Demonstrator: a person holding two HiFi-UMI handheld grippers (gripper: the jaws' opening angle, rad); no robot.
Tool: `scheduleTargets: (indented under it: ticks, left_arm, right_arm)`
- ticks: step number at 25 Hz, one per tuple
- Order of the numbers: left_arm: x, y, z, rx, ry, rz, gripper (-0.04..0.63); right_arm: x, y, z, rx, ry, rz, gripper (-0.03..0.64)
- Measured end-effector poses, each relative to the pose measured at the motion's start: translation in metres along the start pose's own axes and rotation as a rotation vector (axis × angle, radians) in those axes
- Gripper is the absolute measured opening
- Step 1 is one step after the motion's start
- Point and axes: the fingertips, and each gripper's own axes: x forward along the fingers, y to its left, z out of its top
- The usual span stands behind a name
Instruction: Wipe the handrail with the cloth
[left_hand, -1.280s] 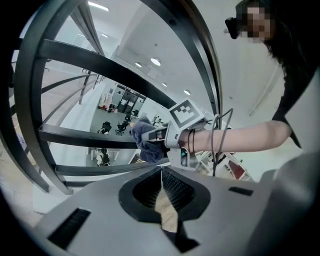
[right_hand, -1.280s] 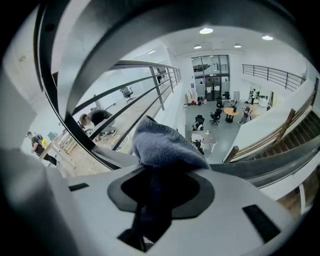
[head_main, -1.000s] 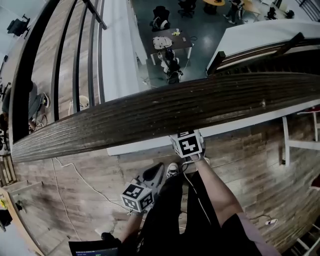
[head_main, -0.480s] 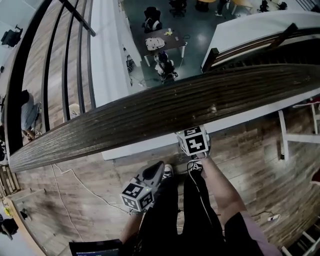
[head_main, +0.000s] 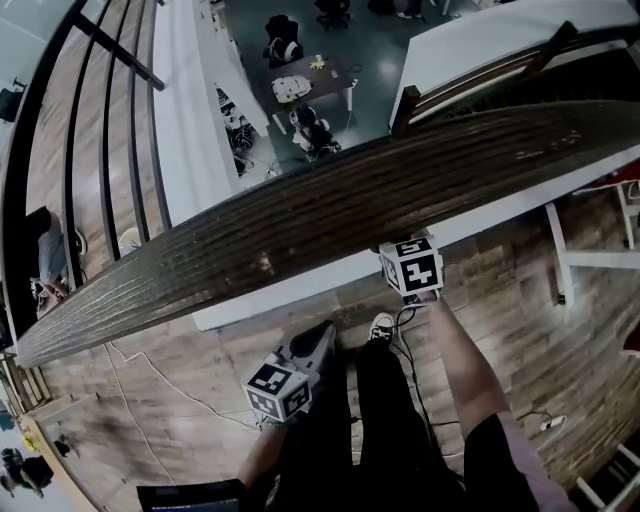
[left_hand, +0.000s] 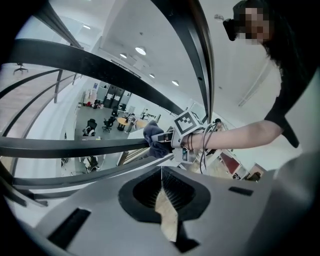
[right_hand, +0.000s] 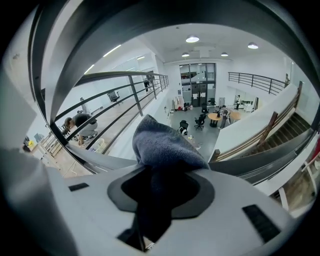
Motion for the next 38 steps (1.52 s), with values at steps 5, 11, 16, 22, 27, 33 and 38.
scheduleTargets:
  ticks: [5, 11, 16, 22, 27, 33, 38]
  left_arm:
    - [0.028, -0.018, 0.011, -0.004, 0.000, -0.004, 0.000]
    - [0.059, -0.038, 0.016, -0.010, 0.012, -0.002, 0.000]
    - [0.071, -0.046, 0.009, -0.008, 0.028, -0.016, 0.000]
    - [0.081, -0.057, 0.006, 0.004, 0.046, -0.024, 0.000]
    - [0.081, -0.054, 0.007, 0.004, 0.039, 0.001, 0.000]
    - [0.077, -0.061, 0.008, 0.001, 0.020, 0.005, 0.000]
    - [0.066, -0.067, -0.003, 0.005, 0.034, -0.012, 0.000]
  right_arm:
    - [-0.017, -0.068, -0.002, 0.040, -0.011, -0.043, 0.109]
    - [-0.039, -0.156, -0.008, 0.095, -0.016, -0.118, 0.109]
    - [-0.052, -0.208, -0.013, 0.152, -0.032, -0.181, 0.109]
    - [-0.066, -0.258, -0.018, 0.233, -0.061, -0.234, 0.109]
    - [-0.069, -0.268, -0.020, 0.280, -0.091, -0.239, 0.109]
    - [-0.075, -0.260, -0.026, 0.317, -0.102, -0.256, 0.109]
    - [-0.085, -0.222, -0.052, 0.340, -0.082, -0.244, 0.109]
